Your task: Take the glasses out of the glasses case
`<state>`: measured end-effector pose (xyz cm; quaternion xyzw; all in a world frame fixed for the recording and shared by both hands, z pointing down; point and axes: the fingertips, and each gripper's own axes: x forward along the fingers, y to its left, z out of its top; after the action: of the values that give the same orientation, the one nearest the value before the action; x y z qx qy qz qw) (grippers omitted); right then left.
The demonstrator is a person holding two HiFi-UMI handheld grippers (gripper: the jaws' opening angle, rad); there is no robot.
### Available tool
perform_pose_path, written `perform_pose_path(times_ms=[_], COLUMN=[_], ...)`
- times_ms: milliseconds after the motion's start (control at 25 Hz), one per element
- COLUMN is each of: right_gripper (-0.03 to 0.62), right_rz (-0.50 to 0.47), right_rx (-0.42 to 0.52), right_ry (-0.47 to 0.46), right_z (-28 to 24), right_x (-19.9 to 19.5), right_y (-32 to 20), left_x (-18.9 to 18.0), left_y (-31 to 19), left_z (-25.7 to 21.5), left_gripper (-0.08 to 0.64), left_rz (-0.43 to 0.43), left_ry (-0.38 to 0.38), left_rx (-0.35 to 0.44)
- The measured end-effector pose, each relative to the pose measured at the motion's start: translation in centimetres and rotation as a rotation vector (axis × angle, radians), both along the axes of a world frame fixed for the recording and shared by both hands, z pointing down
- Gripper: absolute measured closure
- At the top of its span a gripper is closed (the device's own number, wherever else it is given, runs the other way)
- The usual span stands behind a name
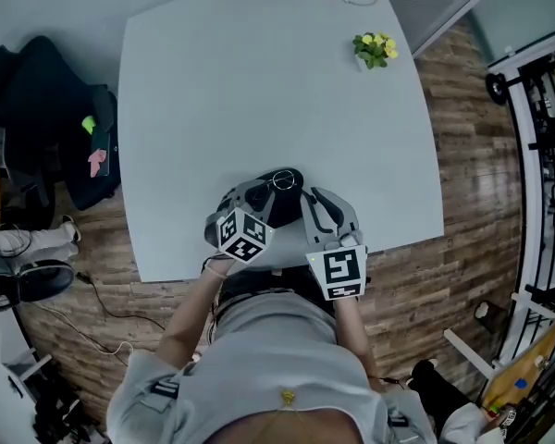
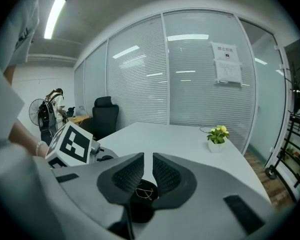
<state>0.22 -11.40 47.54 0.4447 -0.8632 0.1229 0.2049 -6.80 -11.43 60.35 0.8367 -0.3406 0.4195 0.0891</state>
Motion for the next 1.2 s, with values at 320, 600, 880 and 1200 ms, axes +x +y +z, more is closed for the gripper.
perform_pose_path(times_ms=[320, 600, 880, 1200], right_gripper=[0.531, 0.531, 0.531, 0.531], right_rz=[0.024, 0.043, 0.046, 0.044], right_rx=[-0.021, -0.039, -0.047, -0.059], right_ry=[0.01, 0.011, 0.011, -0.007], right_z=[0.6, 0.9, 1.0, 1.2], right_x=[0.7, 1.3, 1.7, 1.6], right_y=[-0.1, -0.1, 0.0, -0.2], left_x=[0.2, 0.5, 0.8, 0.9], left_y=[-0.7, -1.1, -0.7, -1.0], left_z=[3.2, 4.9, 6.0, 6.7], left_gripper=[0.468, 0.472, 0.476, 0.48], left_rz=[0.059, 0.123, 0.166, 0.172], left_ry=[-0.127, -0.258, -0.314, -0.351], left_rx=[-0.024, -0.003, -0.015, -0.008])
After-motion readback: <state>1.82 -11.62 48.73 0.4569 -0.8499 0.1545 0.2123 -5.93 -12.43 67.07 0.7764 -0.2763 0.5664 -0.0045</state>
